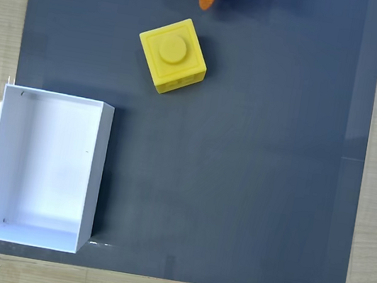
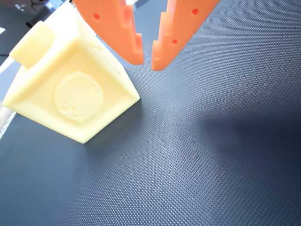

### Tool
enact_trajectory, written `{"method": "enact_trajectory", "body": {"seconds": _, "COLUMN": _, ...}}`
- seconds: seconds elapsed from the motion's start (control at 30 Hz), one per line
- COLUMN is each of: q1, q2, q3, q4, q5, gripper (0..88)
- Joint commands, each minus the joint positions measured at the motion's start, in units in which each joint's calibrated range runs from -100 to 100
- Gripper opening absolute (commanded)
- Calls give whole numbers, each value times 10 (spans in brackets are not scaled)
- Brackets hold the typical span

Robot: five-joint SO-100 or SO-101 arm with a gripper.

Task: Grasp a yellow block and put it in the box

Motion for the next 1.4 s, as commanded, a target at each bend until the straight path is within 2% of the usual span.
{"method": "enact_trajectory", "body": {"seconds": 0.0, "q1": 3, "q2": 34, "q3": -9, "q4": -42, "q5": 2, "gripper": 22}}
{"method": "enact_trajectory", "body": {"seconds": 0.2, "q1": -16, "q2": 215, "q3": -130, "q4": -176, "q5": 2, "gripper": 28}}
{"method": "enact_trajectory", "body": {"seconds": 0.4, "q1": -77, "q2": 413, "q3": -332, "q4": -183, "q5": -2, "gripper": 28}}
{"method": "enact_trajectory", "body": {"seconds": 0.53, "q1": -76, "q2": 505, "q3": -470, "q4": -181, "q5": 2, "gripper": 29}}
{"method": "enact_trajectory", "body": {"seconds": 0.7, "q1": -47, "q2": 591, "q3": -619, "q4": -98, "q5": 5, "gripper": 30}}
{"method": "enact_trajectory", "body": {"seconds": 0.83, "q1": -21, "q2": 660, "q3": -711, "q4": 37, "q5": 58, "gripper": 39}}
{"method": "enact_trajectory", "body": {"seconds": 0.93, "q1": 5, "q2": 697, "q3": -770, "q4": 129, "q5": 99, "gripper": 107}}
{"method": "enact_trajectory", "body": {"seconds": 1.1, "q1": 53, "q2": 733, "q3": -846, "q4": 223, "q5": 156, "gripper": 296}}
{"method": "enact_trajectory", "body": {"seconds": 1.23, "q1": 93, "q2": 753, "q3": -856, "q4": 262, "q5": 209, "gripper": 432}}
{"method": "enact_trajectory", "body": {"seconds": 1.37, "q1": 136, "q2": 790, "q3": -852, "q4": 262, "q5": 262, "gripper": 491}}
